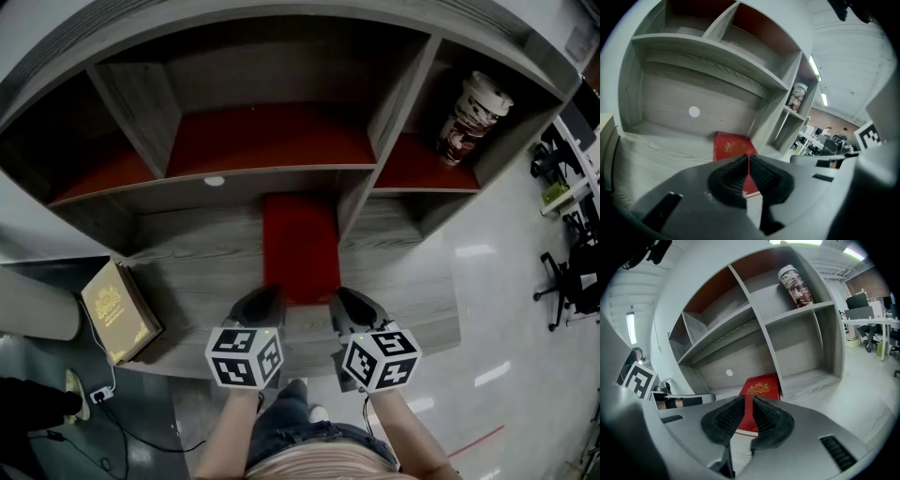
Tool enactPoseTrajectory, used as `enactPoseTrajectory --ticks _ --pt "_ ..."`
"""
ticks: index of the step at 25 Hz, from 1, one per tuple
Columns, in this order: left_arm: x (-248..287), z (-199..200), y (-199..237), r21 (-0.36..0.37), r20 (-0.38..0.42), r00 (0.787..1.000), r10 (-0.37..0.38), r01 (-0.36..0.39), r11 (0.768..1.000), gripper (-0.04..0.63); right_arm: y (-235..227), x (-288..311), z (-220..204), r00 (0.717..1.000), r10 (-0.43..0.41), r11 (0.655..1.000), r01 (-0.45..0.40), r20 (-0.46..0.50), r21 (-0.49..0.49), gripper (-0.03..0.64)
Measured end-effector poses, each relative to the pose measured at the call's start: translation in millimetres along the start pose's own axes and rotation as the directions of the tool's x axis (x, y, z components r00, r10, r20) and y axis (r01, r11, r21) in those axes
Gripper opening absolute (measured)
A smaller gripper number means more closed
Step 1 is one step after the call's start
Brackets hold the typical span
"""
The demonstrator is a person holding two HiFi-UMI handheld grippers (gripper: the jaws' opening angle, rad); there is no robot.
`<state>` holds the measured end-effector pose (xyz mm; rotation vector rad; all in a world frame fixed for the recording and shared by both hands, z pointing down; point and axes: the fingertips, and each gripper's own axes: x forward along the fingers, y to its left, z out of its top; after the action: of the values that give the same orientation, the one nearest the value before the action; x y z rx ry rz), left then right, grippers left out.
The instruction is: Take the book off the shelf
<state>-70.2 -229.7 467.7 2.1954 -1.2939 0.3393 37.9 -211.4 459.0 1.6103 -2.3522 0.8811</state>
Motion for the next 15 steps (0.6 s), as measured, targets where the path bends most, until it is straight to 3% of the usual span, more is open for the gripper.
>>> enactPoseTrajectory --ticks 3,12,15 --pt "10.5 0.6 7.8 -0.005 -0.022 1.0 0.008 -0.008 1.0 0.014 -2.5 12.2 -1.7 0.999 0.009 1.0 -0.008 -0.036 0.016 0.1" --pt "34.8 -2.0 27.2 -0.033 -0.076 0.997 0.017 -0.02 0.999 0.014 -13.4 39.6 -6.4 0.994 -0.002 0.999 0.006 -0.108 0.039 0.151" --pt "41.5 -4.3 35.1 -0.055 -0.098 0.995 0.023 -0.028 0.998 0.042 -18.0 47.2 -7.2 0.991 -0.015 0.999 0.02 -0.133 0.037 0.18"
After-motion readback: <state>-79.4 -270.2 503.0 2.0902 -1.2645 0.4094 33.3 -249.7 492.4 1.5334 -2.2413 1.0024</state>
